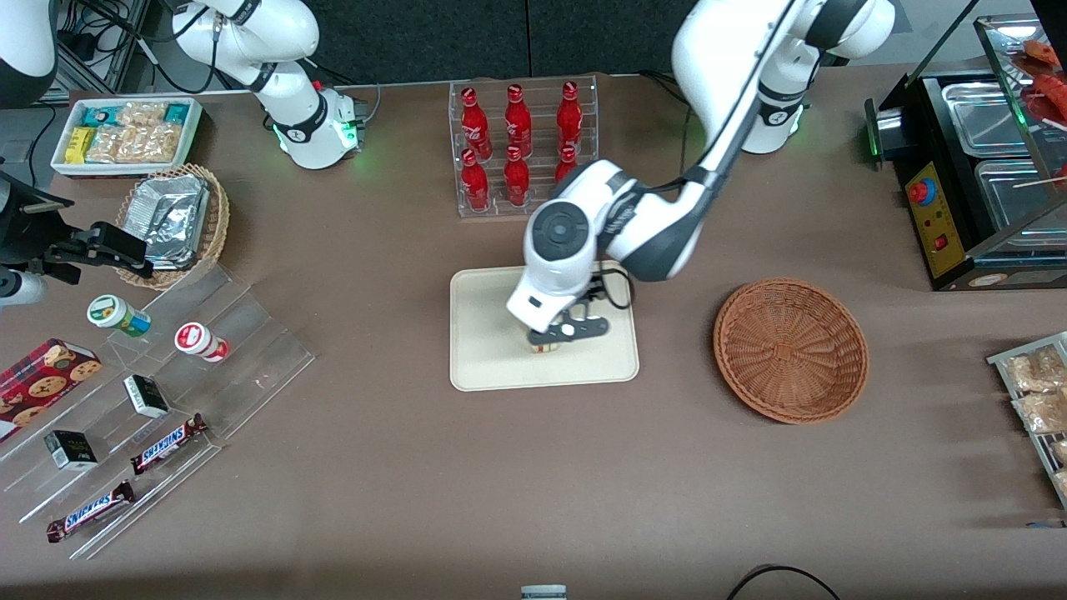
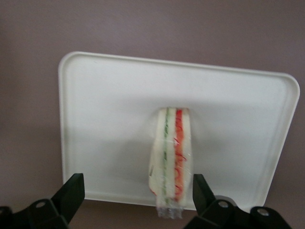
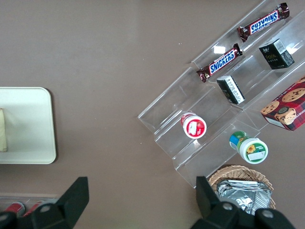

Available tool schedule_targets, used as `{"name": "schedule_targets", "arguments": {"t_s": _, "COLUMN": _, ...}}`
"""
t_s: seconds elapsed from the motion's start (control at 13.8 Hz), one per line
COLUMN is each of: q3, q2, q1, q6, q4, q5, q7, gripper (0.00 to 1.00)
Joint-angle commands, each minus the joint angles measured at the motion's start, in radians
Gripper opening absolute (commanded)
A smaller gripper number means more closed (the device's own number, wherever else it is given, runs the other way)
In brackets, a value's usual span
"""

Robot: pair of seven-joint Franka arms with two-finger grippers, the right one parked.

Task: Place sandwich from basket to tray

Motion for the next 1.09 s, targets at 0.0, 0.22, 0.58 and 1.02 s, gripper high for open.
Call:
{"name": "schedule_targets", "arguments": {"t_s": 0.0, "q3": -0.001, "q2": -0.039, "q1": 0.073, "q6": -0.038, "q4": -0.014, "q5": 0.006, "q7": 0.011, "gripper": 1.00}}
{"name": "schedule_targets", "arguments": {"t_s": 0.22, "q3": -0.001, "q2": -0.078, "q1": 0.165, "q6": -0.060, "q4": -0.028, "q5": 0.018, "q7": 0.068, "gripper": 1.00}}
{"name": "schedule_targets", "arguments": {"t_s": 0.58, "q3": -0.001, "q2": -0.147, "q1": 0.291, "q6": -0.169, "q4": -0.056, "q5": 0.018, "q7": 0.292, "gripper": 1.00}}
{"name": "schedule_targets", "arguments": {"t_s": 1.02, "q3": -0.025, "q2": -0.340, "q1": 0.502, "q6": -0.317, "q4": -0.137, "q5": 0.015, "q7": 0.689, "gripper": 1.00}}
